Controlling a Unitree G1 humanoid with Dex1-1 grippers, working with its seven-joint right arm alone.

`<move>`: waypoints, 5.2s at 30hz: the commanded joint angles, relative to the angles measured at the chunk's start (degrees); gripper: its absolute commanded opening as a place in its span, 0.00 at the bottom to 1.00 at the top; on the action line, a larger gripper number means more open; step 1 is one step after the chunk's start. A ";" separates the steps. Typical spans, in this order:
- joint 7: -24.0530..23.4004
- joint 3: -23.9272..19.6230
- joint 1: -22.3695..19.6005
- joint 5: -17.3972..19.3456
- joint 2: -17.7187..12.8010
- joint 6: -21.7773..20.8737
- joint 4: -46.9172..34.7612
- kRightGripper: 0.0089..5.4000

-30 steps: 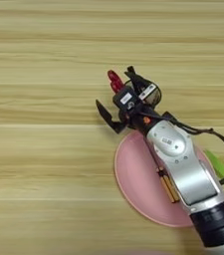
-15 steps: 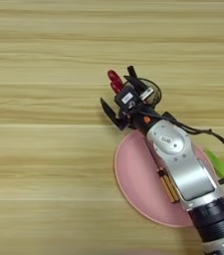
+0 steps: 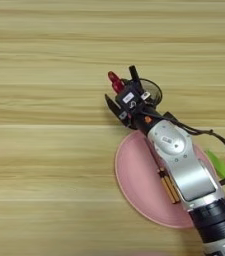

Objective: Move the objects on the table

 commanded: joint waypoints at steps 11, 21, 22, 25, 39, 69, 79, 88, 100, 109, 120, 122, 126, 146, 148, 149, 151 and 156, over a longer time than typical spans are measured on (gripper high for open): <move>-2.48 -0.53 -4.29 -0.38 0.68 -2.50 -2.62 0.22; -2.32 -0.88 -4.19 -0.76 0.86 -2.47 -3.97 0.09; -2.36 -0.87 -4.22 -0.82 0.92 -2.50 -3.93 0.09; -2.49 -0.83 -4.34 -0.97 1.04 -2.61 -3.85 0.09; -2.44 -0.85 -4.00 -1.62 0.63 -2.98 -7.52 0.09; 0.63 4.77 -0.36 -3.30 2.20 0.48 -20.39 0.09; 1.16 6.52 0.31 -4.29 2.52 1.19 -23.08 0.09; 0.87 6.70 0.26 -4.59 2.39 1.41 -23.10 0.09; 0.37 8.52 0.02 -8.74 1.83 0.69 -26.16 0.09; 0.74 10.05 0.42 -11.78 2.25 0.54 -27.61 0.09; 2.59 14.11 2.63 -10.99 4.20 1.91 -29.35 0.09; 3.19 14.42 3.03 -10.32 4.46 2.31 -29.34 0.09; 4.59 15.15 4.34 -8.90 4.55 3.11 -29.11 0.09; 6.63 16.26 7.44 -3.20 3.38 1.43 -16.22 0.09; 7.03 16.40 7.85 -2.19 3.73 2.30 -16.27 0.09; 7.15 16.40 7.98 -1.84 3.88 2.68 -16.28 0.09; 7.26 16.47 8.12 -1.46 4.00 3.07 -16.24 0.09; 8.47 16.75 8.77 0.39 4.27 5.06 -16.26 0.09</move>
